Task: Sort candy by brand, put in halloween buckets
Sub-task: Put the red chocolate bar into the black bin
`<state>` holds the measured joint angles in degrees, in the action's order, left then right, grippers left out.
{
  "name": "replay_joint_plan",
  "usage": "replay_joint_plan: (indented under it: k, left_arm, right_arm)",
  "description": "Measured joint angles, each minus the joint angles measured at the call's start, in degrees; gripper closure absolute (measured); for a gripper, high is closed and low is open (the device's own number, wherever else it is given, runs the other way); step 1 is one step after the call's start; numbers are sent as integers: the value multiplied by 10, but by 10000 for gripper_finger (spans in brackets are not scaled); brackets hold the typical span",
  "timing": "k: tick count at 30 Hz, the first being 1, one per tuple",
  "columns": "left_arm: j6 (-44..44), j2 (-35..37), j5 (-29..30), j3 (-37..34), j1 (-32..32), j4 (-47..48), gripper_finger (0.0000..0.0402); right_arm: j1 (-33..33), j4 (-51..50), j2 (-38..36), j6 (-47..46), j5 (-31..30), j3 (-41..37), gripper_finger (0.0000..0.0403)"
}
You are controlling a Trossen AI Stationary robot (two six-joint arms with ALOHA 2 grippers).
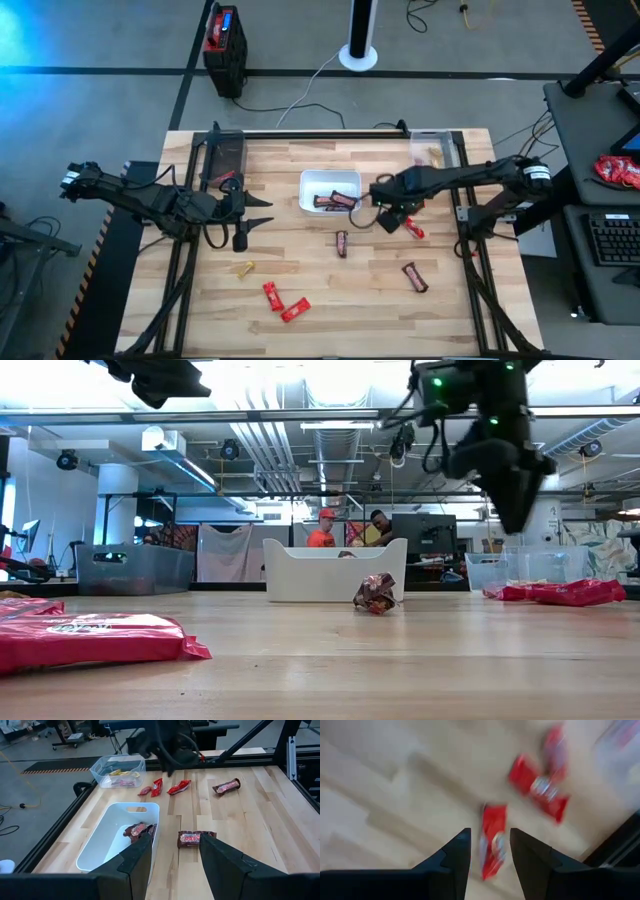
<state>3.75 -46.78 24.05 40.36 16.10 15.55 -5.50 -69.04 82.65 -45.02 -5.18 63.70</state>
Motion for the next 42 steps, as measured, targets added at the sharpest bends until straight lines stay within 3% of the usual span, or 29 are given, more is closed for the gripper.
replay_joint_plan:
  k: [9,16,22,30,38,42]
  left_arm:
    - [0,0,0,0,0,-1,251]
    - [0,0,0,0,0,-5,251]
    - [0,0,0,0,0,-5,251]
    - [0,0,0,0,0,-5,251]
    - [0,0,-3,-3,0,-9,251]
    - [-2,0,-42,-14,0,-40,251]
  right_arm:
    - [30,8,0,-65,55,-118,237]
    - [34,95,0,-67,57,-173,235]
    - [34,137,0,-69,54,-196,273]
    - [34,149,0,-58,51,-198,381]
    - [54,157,-26,-53,53,-175,383]
    - [83,181,-67,-51,56,-138,384]
